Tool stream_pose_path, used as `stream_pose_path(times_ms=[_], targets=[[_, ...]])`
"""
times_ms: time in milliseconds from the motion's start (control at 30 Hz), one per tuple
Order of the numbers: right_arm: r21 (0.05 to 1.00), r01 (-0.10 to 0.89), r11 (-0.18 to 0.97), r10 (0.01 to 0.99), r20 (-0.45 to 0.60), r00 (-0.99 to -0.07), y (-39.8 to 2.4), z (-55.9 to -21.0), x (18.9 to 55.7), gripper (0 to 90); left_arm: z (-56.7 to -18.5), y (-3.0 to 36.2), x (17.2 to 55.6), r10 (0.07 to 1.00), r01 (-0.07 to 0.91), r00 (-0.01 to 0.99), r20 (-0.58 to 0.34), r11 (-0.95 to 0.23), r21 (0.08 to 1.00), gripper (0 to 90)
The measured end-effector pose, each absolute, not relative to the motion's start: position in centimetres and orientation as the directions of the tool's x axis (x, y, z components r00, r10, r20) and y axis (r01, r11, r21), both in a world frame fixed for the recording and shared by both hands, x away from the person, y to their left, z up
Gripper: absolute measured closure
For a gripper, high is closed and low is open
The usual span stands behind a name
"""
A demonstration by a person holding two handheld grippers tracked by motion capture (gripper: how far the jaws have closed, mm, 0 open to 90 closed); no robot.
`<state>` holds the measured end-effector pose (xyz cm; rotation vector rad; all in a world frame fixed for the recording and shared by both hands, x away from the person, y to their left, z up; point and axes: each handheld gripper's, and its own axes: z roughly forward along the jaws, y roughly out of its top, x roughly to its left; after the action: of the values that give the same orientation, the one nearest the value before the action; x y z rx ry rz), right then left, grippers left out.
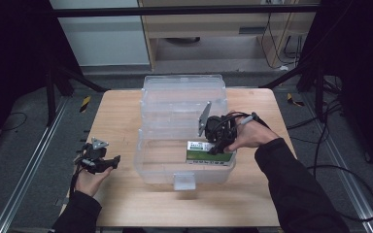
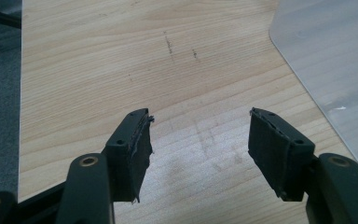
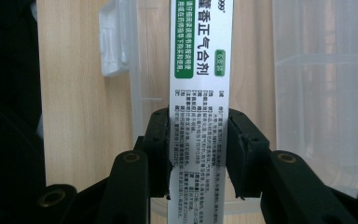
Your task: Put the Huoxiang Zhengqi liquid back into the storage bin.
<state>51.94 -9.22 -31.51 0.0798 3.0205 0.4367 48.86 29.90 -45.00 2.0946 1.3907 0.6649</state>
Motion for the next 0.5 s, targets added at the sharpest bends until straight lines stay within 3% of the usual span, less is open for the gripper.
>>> stream_pose_path(times_ms=[500], targets=[[0.247, -0.014, 0.969, 0.009, -0.092, -0.996, -9.0, -33.1, 52.2, 64.0, -45.1, 29.9, 48.9, 0.930, 0.670, 0.350, 0.109, -0.330, 0.665, 38.5]])
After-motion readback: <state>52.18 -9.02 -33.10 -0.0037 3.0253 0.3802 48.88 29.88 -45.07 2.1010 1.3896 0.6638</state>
